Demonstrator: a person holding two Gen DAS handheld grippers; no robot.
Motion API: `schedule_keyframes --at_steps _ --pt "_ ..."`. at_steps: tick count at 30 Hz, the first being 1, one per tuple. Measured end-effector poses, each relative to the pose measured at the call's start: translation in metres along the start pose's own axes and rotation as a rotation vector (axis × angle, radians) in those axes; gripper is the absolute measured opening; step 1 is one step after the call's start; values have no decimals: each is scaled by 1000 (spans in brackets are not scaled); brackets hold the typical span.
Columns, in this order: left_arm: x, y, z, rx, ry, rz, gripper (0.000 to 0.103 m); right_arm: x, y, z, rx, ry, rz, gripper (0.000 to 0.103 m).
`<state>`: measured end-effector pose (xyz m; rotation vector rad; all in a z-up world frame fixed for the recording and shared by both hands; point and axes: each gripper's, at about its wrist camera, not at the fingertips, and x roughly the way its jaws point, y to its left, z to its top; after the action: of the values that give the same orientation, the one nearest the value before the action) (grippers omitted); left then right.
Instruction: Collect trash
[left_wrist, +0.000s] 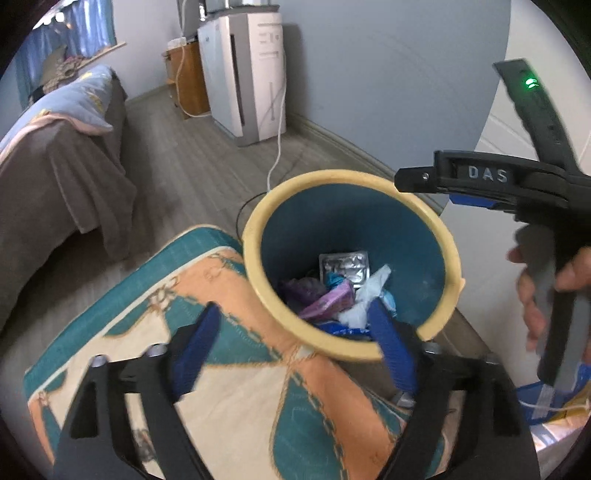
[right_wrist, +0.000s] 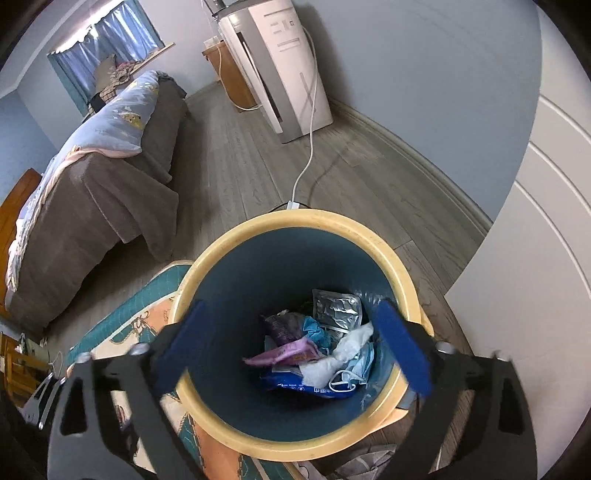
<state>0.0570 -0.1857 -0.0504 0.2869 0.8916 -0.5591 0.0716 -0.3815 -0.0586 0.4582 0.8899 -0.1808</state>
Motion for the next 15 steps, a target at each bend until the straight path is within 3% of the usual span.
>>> schedule_keyframes --at_steps 4,10,15 --pt "-42 3 1 -25 -69 -3 96 -18 9 0 -2 3 26 97" --pt "-106 2 10 -38 -150 7 98 -76 36 -11 -135 -20 -66 97" --pt "-140 12 -1 -116 -139 25 98 -127 44 -37 -198 -75 -151 97"
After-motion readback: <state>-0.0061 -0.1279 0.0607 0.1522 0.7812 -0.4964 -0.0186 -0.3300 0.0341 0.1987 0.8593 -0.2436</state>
